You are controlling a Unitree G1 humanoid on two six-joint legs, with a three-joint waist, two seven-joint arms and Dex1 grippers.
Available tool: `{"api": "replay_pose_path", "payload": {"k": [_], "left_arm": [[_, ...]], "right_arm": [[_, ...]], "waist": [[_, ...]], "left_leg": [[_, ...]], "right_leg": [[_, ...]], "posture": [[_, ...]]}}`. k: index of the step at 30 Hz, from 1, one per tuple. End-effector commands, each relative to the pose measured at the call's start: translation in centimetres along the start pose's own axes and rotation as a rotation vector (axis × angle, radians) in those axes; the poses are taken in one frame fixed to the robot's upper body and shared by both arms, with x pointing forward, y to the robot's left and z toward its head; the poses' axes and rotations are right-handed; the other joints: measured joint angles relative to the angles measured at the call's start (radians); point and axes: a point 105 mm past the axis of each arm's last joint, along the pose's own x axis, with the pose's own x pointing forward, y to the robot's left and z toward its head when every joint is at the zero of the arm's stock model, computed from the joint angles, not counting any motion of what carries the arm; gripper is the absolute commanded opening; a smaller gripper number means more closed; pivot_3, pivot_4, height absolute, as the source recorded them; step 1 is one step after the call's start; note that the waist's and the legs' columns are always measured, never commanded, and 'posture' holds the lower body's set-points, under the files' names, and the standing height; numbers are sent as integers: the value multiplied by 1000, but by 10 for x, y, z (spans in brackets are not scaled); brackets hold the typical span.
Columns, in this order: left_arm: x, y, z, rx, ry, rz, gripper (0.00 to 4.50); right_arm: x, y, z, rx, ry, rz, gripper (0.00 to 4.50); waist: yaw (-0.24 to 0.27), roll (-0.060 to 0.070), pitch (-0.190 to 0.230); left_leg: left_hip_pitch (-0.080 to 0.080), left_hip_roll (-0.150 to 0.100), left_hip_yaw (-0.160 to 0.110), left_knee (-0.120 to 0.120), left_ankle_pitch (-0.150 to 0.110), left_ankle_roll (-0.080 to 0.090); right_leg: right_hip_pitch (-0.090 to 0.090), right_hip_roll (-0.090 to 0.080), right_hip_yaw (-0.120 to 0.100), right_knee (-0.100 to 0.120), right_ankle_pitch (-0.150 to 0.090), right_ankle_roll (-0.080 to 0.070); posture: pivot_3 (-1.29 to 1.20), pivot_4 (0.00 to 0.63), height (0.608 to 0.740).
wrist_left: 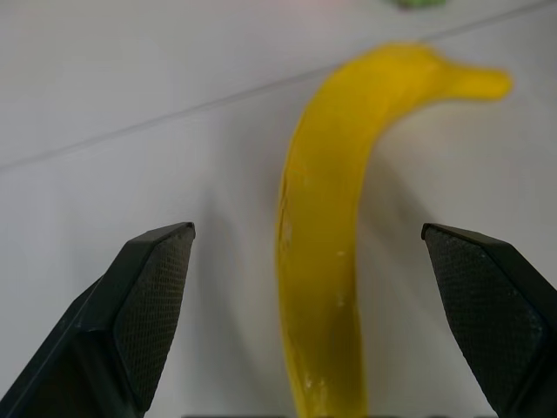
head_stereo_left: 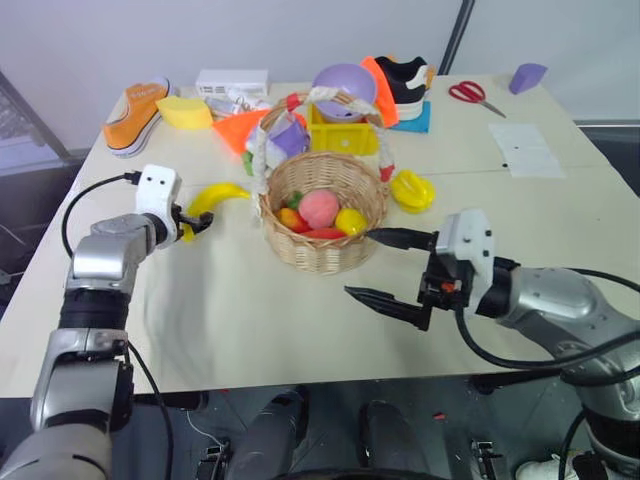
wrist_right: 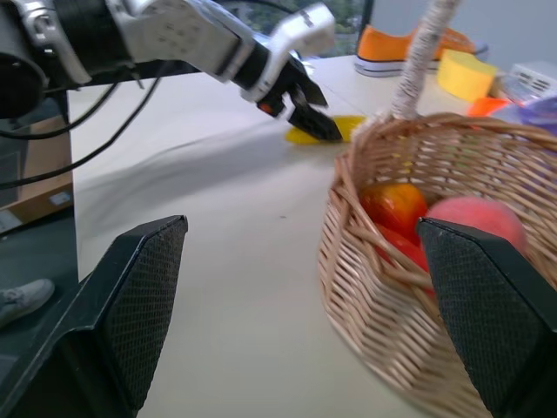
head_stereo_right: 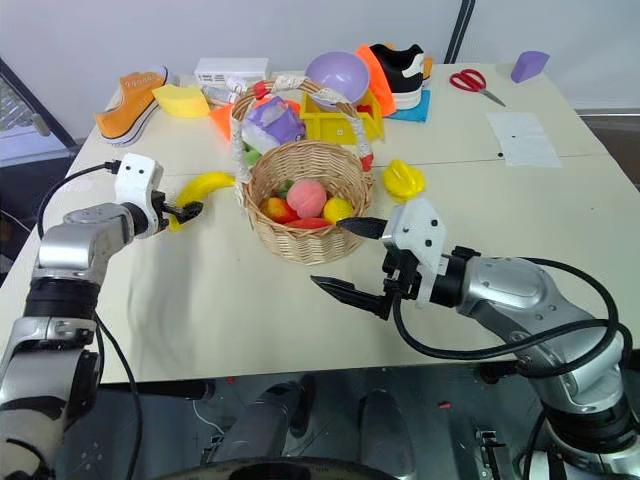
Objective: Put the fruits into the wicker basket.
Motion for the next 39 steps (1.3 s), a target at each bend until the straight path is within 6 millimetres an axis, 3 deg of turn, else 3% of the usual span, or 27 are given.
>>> {"api": "replay_pose_path", "payload": {"k": [1, 2, 5, 10, 11, 15, 18, 21, 23, 25, 28, 34, 39], "left_arm": [[3, 5, 12, 5, -30, 19, 4500], [5, 5, 11, -11, -26, 20, 4500], [6, 7, 10, -44, -36, 14, 3673], [3, 16, 6, -39, -35, 35, 980], [2, 17, 6, -36, -37, 40, 623], [-18, 39, 16, 8, -128, 90, 570], [-53, 41, 27, -18, -285, -33, 570], [-96, 14, 23, 24, -332, -291, 570], [-128, -22, 16, 98, -295, -522, 570], [-146, -48, 22, 89, -273, -655, 570], [-146, -72, 38, 135, -294, -685, 570], [-111, -135, 80, 263, -345, -626, 570], [-82, -160, 107, 238, -327, -549, 570]], "right_arm": [[3, -1, 7, -41, -31, -11, 4388], [4, -1, 7, -46, -32, -16, 4388], [5, -2, 5, -53, -28, -28, 4500], [5, -4, 5, -60, -27, -42, 4500], [5, -4, 4, -61, -26, -43, 4500], [1, -9, 1, -69, -6, -68, 4500], [-8, -19, -1, -78, 14, -106, 4500], [-17, -30, -4, -76, 31, -151, 4500], [-27, -42, -8, -67, 50, -199, 4500], [-35, -52, -12, -66, 71, -231, 4500], [-39, -59, -14, -65, 75, -238, 4500], [-39, -65, -13, -56, 75, -257, 4500], [-38, -63, -13, -46, 73, -271, 4500]], "waist": [[0, 0, 0], [0, 0, 0], [0, -1, 0], [-3, -1, -1], [-3, -1, -1], [-9, -2, -1], [-21, -2, -1], [-27, -1, -1], [-26, -1, -1], [-14, 0, 0], [4, 0, 0], [0, 0, 0], [-4, -1, 0]], "left_leg": [[0, 0, 0, 0, 0, 0], [0, 0, 0, 0, 0, 0], [0, 0, 0, 0, 0, 0], [0, 0, 0, 1, 0, 0], [0, 0, 0, 1, 0, 0], [0, 0, 0, 1, 0, 0], [0, 0, 0, 1, 0, 0], [0, 0, 0, 0, 0, 0], [2, 0, 0, 0, 0, 0], [2, 0, 0, 0, 0, 0], [3, 0, 0, 0, 0, 0], [3, 0, 6, 2, 0, 0], [0, 1, 7, 3, 1, 3]], "right_leg": [[0, 0, 0, 0, 1, 1], [0, 0, 0, 0, 1, 2], [0, 0, 0, 0, 2, 3], [0, 0, 0, 1, 2, 3], [0, 0, 0, 1, 2, 3], [0, 0, 0, 1, 2, 3], [0, 1, 1, 2, 2, 3], [0, 0, 1, 2, 2, 2], [1, 0, 1, 2, 2, 2], [2, 0, 2, 1, 0, -2], [4, -1, 1, 1, 0, -4], [5, -4, 0, 1, 1, -5], [6, -3, 0, 0, 3, 1]], "posture": [[0, 150, 740], [0, 150, 740], [0, 150, 740], [0, 150, 740], [0, 150, 740], [0, 150, 740], [0, 150, 740], [0, 150, 740], [0, 150, 740], [0, 150, 740], [0, 150, 740], [0, 150, 740], [0, 150, 740]]}}
